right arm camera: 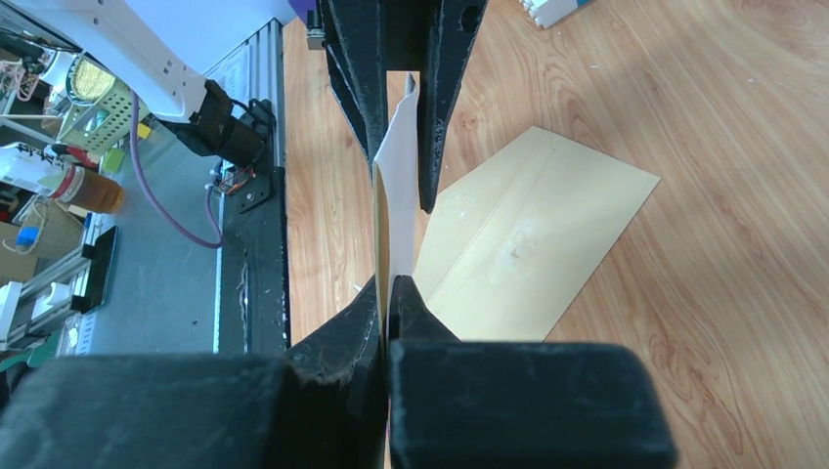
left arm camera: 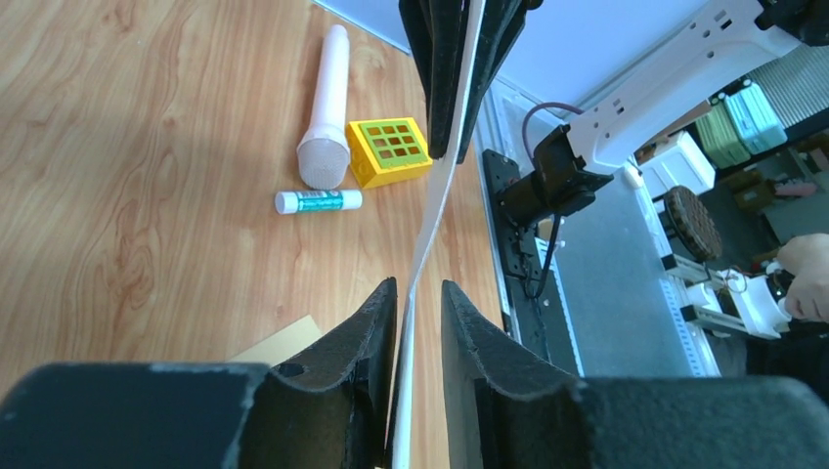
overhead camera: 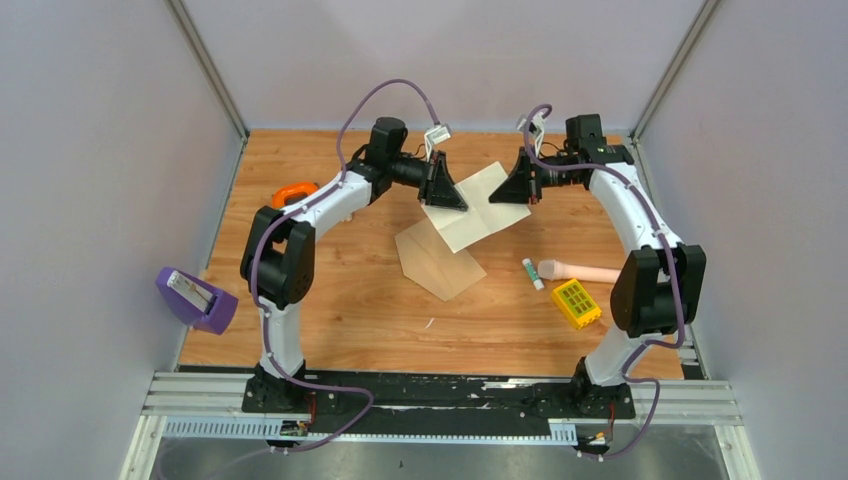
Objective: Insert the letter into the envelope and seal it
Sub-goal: Fold the letter.
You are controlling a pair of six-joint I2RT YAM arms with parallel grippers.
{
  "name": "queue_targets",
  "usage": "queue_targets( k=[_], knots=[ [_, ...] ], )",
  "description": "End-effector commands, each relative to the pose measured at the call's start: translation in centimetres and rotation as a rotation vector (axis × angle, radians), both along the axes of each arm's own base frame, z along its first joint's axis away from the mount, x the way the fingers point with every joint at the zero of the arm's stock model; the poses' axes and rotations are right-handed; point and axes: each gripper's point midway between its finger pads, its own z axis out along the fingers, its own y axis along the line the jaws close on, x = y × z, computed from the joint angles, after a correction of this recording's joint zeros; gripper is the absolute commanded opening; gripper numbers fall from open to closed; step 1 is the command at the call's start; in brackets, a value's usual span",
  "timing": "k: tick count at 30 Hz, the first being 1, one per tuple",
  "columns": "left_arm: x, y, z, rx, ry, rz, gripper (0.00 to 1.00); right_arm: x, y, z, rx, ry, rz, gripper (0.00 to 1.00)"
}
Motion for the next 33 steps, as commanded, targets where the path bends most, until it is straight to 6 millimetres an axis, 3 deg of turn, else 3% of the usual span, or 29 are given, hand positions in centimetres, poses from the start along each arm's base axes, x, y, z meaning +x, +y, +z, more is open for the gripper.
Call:
queue_targets(
  k=[1, 8, 17, 21, 27, 29, 33],
  knots=[
    [-0.2, -0.1, 1.3, -0.034, -0.017, -0.022, 0.32, -0.5, 0.5, 1.2, 0.034, -0.044, 0.028, 0.0],
    [-0.2, -0.1, 0.9, -0.028, -0.013, -0.021, 0.31, -0.8, 1.1, 1.4, 0.03, -0.053, 0.042, 0.0],
    [-0.2, 0.1, 0.4, -0.011, -0.025, -0.018, 0.05, -0.9, 1.0, 1.9, 0.024, -0.077, 0.037, 0.0],
    [0.0, 0.0, -0.2, 0.015, -0.033, -0.002, 0.0, -1.0, 1.0, 2.3, 0.026, -0.088, 0.039, 0.0],
    [0.8, 0.0, -0.8, 0.054, -0.039, 0.045, 0.0, -3.5, 1.8, 3.8, 0.102, -0.089, 0.118, 0.53],
    [1.1, 0.0, -1.1, 0.071, -0.045, 0.065, 0.0, -4.0, 1.9, 4.1, 0.115, -0.088, 0.132, 0.58],
    [1.5, 0.1, -1.3, 0.086, -0.055, 0.085, 0.0, -4.7, 2.0, 4.5, 0.149, -0.068, 0.16, 0.59]
  ],
)
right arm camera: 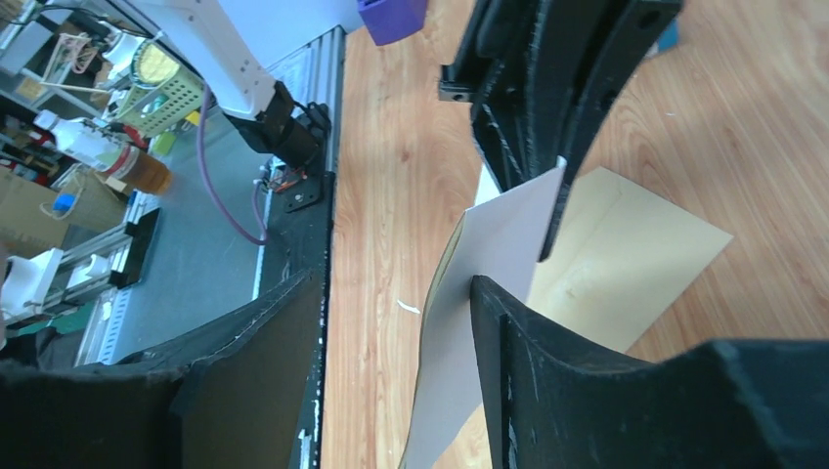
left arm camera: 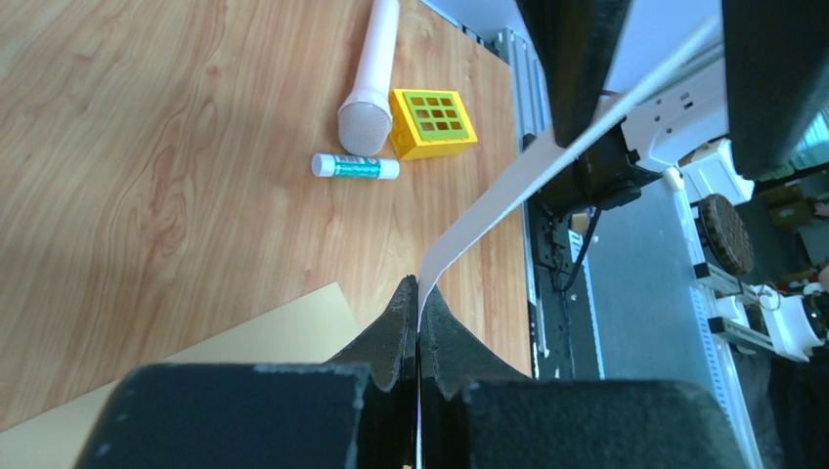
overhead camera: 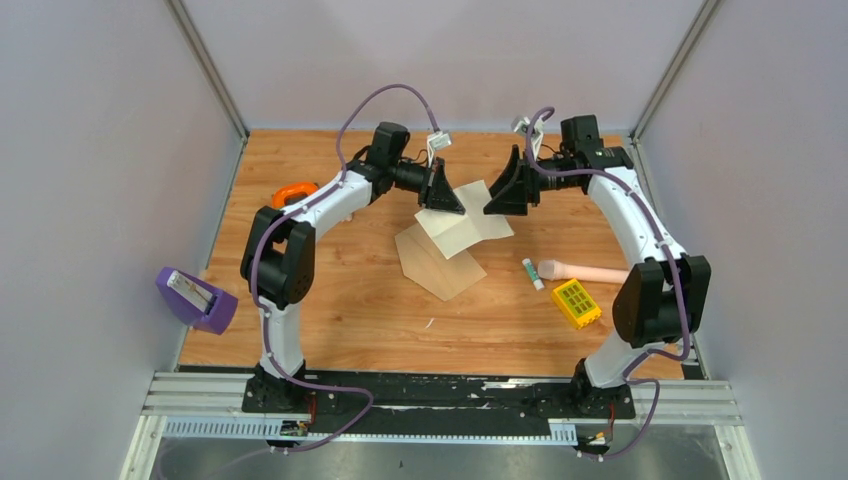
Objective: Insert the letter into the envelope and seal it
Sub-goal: Fold the letter.
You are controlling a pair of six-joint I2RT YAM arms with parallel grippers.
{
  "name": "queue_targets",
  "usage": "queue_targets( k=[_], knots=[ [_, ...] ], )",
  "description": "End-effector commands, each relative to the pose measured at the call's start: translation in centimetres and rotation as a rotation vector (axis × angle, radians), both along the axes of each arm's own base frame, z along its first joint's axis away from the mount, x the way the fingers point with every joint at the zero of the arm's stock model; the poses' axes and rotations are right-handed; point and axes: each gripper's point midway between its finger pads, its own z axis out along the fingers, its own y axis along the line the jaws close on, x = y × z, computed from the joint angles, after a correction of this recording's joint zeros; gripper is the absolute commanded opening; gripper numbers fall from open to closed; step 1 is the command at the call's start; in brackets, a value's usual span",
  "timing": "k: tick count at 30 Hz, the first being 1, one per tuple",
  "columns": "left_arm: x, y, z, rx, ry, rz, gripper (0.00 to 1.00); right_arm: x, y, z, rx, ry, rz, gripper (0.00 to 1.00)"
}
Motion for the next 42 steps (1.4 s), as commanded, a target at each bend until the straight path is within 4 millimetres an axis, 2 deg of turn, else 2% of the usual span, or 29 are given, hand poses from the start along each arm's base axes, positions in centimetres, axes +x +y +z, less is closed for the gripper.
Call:
queue_targets(
  k=[1, 6, 12, 18, 32, 36, 42],
  knots=[
    [1.0, -0.2, 0.8, 0.004, -0.061, 0.021, 0.0, -2.1, 0.4, 2.2, 0.09, -0.028, 0.079, 0.59],
    [1.0, -0.1, 1.1, 0.003, -0.068, 0.023, 0.0, -2.3, 0.8, 1.7, 0.1, 0.002, 0.102, 0.59],
    [1.0, 0.1, 1.7, -0.01, -0.073, 0.017, 0.0, -3.5, 2.4, 0.9, 0.134, 0.068, 0.171, 0.58],
    [0.4, 0.4, 2.9, -0.039, -0.089, -0.005, 0.0, -3.0, 3.3, -0.9, 0.137, 0.156, 0.196, 0.52],
    [-1.1, 0.9, 5.8, -0.117, -0.125, -0.067, 0.0, -2.4, 4.2, -3.0, 0.099, 0.203, 0.2, 0.47],
    [-1.6, 1.3, 6.4, -0.128, -0.149, -0.089, 0.0, -2.4, 4.3, -2.1, 0.096, 0.178, 0.203, 0.45],
    [-2.6, 2.0, 6.4, -0.11, -0.226, -0.133, 0.0, -2.1, 2.5, 1.9, 0.138, 0.072, 0.166, 0.43]
  ],
)
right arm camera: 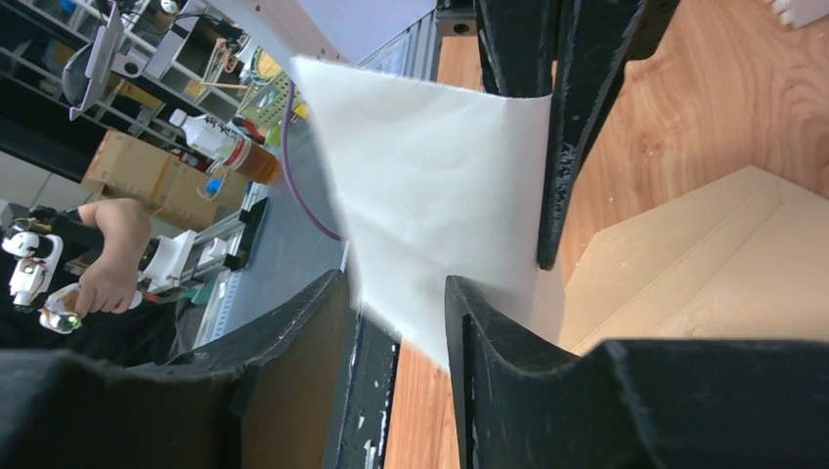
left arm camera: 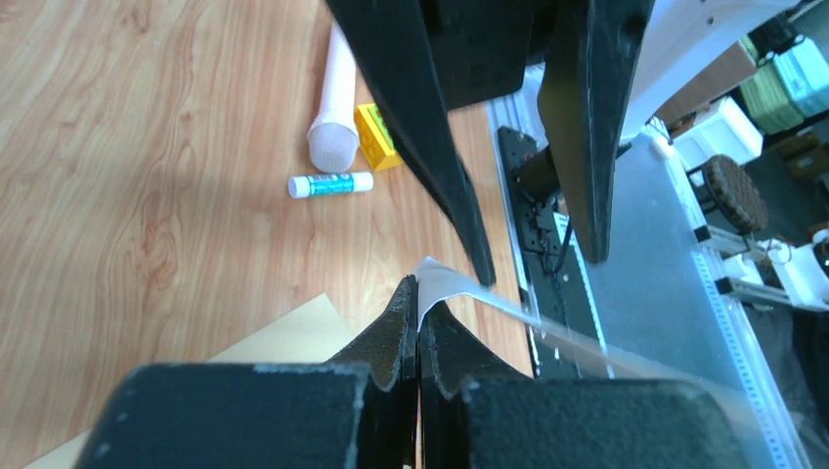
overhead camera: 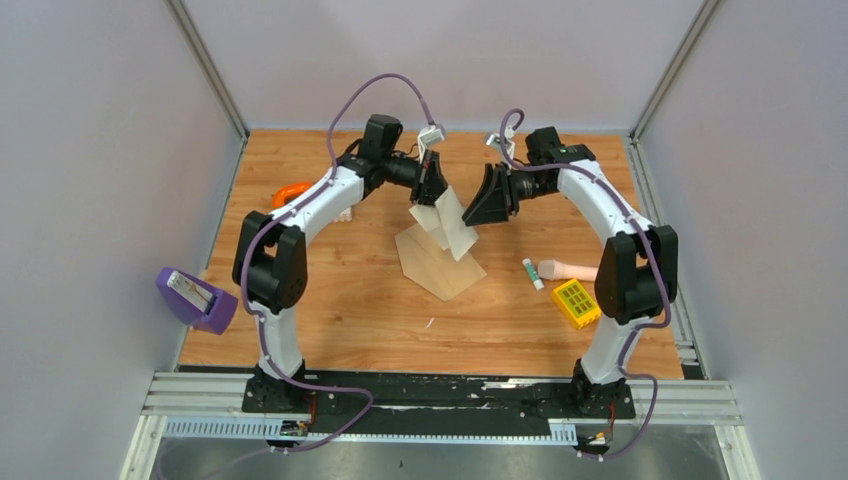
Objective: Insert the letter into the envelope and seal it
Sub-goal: Fold the letter.
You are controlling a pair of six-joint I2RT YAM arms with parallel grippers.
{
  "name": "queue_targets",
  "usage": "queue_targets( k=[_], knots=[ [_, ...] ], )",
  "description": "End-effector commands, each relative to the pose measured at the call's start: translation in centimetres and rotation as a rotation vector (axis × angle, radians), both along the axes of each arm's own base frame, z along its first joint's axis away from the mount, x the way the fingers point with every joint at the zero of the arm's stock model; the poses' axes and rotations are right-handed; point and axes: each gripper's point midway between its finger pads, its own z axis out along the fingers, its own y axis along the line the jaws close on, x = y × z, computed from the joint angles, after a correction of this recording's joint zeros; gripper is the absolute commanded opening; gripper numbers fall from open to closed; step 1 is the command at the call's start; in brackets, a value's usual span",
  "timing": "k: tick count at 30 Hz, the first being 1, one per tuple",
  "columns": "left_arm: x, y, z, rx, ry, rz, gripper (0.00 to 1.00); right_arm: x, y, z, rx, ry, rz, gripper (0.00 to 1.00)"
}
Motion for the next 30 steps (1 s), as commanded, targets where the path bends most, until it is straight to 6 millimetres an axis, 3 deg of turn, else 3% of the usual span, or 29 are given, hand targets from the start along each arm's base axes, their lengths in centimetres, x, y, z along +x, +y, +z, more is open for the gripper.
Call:
queue_targets(
  k=[1, 5, 11, 16, 20, 25, 30],
  knots=[
    [-1.5, 1.0, 3.6, -0.047, -0.176, -0.061, 0.0, 0.3, -1.6, 5.3, 0.083, -0.156, -0.032, 0.43],
    [-1.5, 1.4, 3.4, -0.017, -0.211, -0.056, 0.0, 0.7, -2.5, 5.9, 0.081, -0.184, -0.062, 0.44],
    [-2.1, 1.6, 4.4, -0.033, -0.227, -0.072, 0.0, 1.7, -2.3, 2.5, 0.03, -0.107, -0.072, 0.45],
    [-2.5, 1.8, 5.5, -0.042, -0.277, -0.072, 0.01, 1.4, -1.7, 1.9, 0.06, -0.053, -0.045, 0.49],
    [-1.6, 2.0, 5.2, 0.014, -0.328, -0.029, 0.02, 1.2, -1.6, 2.8, 0.037, -0.102, -0.046, 0.51],
    [-1.5, 2.3, 3.1, 0.066, -0.277, -0.026, 0.02, 0.6, -2.3, 5.0, 0.003, -0.236, -0.077, 0.53],
    [-1.4, 2.4, 1.5, 0.097, -0.256, -0.028, 0.02, 0.6, -3.7, 6.7, 0.037, -0.263, -0.111, 0.54]
  ],
)
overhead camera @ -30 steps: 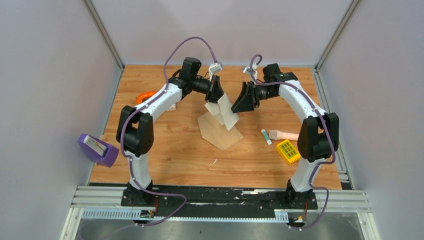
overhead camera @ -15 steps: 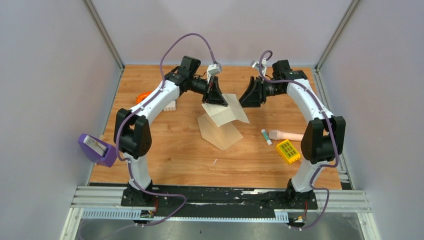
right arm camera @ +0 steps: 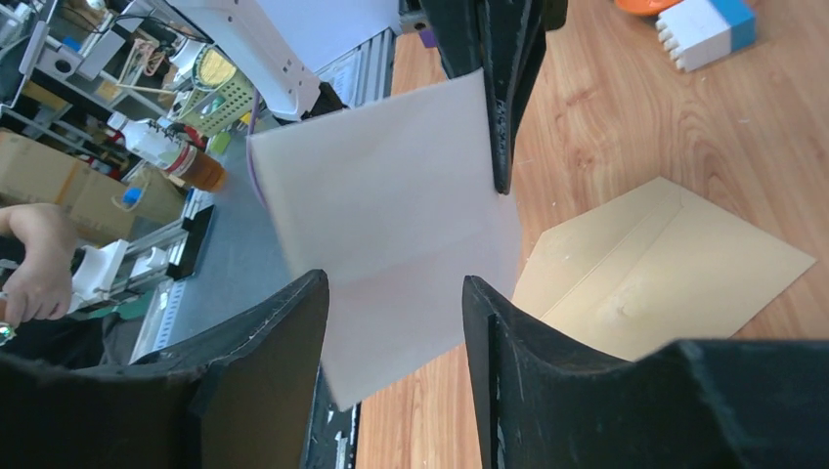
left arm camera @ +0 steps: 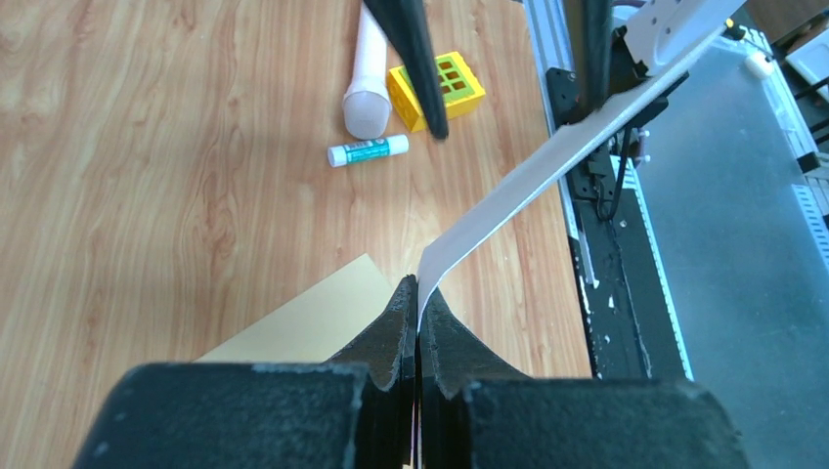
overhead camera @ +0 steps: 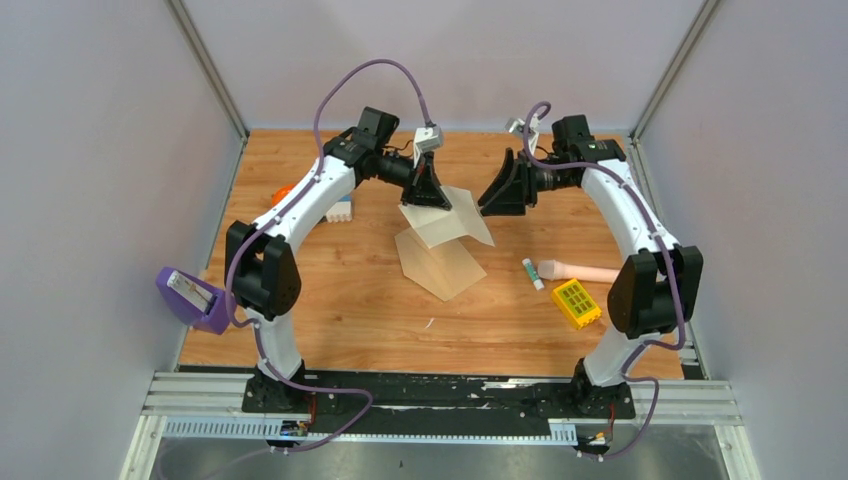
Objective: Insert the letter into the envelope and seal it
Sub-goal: Fold the letter.
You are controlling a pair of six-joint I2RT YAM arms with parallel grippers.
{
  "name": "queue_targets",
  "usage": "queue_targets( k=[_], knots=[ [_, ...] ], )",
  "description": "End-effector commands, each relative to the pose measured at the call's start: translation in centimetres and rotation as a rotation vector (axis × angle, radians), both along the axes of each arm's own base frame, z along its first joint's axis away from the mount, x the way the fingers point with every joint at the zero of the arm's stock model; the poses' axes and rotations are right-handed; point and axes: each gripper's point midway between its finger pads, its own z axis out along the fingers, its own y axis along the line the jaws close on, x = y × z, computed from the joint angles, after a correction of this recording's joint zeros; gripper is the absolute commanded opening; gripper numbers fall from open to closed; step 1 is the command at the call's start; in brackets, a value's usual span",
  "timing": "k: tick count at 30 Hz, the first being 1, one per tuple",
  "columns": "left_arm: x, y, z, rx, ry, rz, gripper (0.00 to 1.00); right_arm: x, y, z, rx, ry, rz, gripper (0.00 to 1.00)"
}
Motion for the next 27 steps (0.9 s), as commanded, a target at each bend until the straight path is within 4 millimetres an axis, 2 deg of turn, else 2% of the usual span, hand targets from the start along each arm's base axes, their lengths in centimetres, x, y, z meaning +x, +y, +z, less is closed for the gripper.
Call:
queue_targets(
  k=[1, 12, 20, 23, 25, 27],
  knots=[
    [-0.1, 0.3, -0.3, 0.014, -0.027, -0.008, 0.02, -0.5, -1.2, 4.1, 0.067, -0.139, -0.014, 0.55],
    [0.4, 0.0, -0.7, 0.012, 0.002, 0.003, 0.01, -0.9, -1.2, 3.9, 0.077, -0.14, -0.005, 0.58],
    [-0.1, -0.2, -0.3, -0.011, 0.023, -0.014, 0.05, 1.1, -0.8, 0.9, -0.101, -0.22, -0.092, 0.46],
    [-0.2, -0.1, -0.1, -0.017, 0.023, -0.018, 0.06, 1.3, -0.6, 0.8, -0.111, -0.227, -0.102, 0.32],
    [-0.3, -0.1, -0.1, -0.018, 0.022, -0.019, 0.07, 1.4, -0.5, 1.1, -0.109, -0.23, -0.1, 0.16],
    [-0.3, -0.1, -0.3, -0.016, 0.022, -0.017, 0.14, 1.4, -0.4, 1.4, -0.107, -0.237, -0.1, 0.01]
  ],
)
